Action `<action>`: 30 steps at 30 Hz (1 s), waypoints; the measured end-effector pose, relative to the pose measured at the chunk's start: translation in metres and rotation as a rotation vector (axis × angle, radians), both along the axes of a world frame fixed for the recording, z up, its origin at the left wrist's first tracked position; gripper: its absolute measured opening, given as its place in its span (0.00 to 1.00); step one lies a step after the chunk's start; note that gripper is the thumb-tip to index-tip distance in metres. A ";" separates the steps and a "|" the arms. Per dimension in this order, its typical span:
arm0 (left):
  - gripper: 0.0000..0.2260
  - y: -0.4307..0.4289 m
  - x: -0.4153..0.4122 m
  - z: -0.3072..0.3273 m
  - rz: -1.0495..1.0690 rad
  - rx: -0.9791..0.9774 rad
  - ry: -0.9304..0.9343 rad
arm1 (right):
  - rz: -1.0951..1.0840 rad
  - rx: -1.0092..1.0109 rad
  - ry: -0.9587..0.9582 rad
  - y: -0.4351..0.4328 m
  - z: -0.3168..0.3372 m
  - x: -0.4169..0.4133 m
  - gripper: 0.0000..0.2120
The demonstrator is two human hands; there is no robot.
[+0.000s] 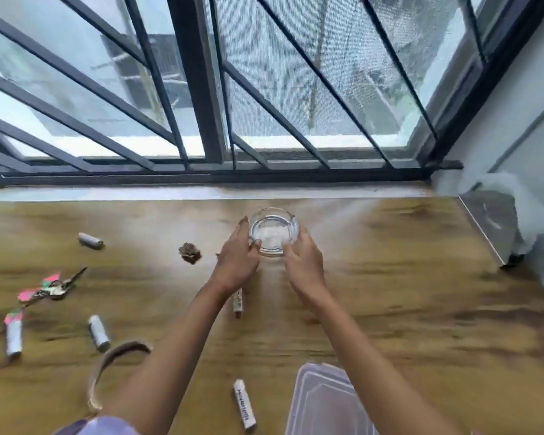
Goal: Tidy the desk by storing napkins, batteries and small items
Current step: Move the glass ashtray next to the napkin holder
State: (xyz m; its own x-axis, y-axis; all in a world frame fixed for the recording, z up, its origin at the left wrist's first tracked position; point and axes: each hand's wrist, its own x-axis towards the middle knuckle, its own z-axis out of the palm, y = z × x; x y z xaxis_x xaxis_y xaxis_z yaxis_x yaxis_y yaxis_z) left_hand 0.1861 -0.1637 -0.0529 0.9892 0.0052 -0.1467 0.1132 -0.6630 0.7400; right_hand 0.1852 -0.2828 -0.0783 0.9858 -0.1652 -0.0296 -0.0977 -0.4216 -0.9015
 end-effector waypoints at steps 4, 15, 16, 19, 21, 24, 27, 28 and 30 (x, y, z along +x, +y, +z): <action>0.19 -0.003 0.009 -0.011 0.110 -0.088 0.038 | -0.062 -0.001 0.029 0.007 -0.016 0.008 0.21; 0.24 -0.013 -0.015 0.018 0.123 -0.317 -0.029 | -0.088 0.120 -0.102 -0.008 0.001 -0.010 0.23; 0.24 -0.019 -0.020 0.025 0.105 -0.326 -0.052 | -0.088 0.144 -0.105 -0.013 0.006 -0.014 0.24; 0.23 -0.035 -0.032 0.039 0.041 -0.363 -0.099 | -0.082 0.199 -0.117 -0.033 0.026 -0.031 0.25; 0.24 -0.046 -0.037 0.039 -0.029 -0.410 -0.093 | -0.084 0.188 -0.134 -0.051 0.036 -0.042 0.25; 0.26 -0.068 -0.046 0.039 -0.118 -0.482 -0.067 | -0.117 0.102 -0.156 -0.078 0.047 -0.058 0.31; 0.26 -0.096 -0.056 0.041 -0.168 -0.533 -0.063 | -0.197 0.041 -0.160 -0.107 0.055 -0.069 0.35; 0.26 -0.107 -0.058 0.042 -0.189 -0.547 -0.055 | -0.213 0.028 -0.167 -0.119 0.056 -0.071 0.35; 0.27 -0.125 -0.058 0.040 -0.221 -0.566 -0.032 | -0.204 0.026 -0.145 -0.141 0.059 -0.073 0.38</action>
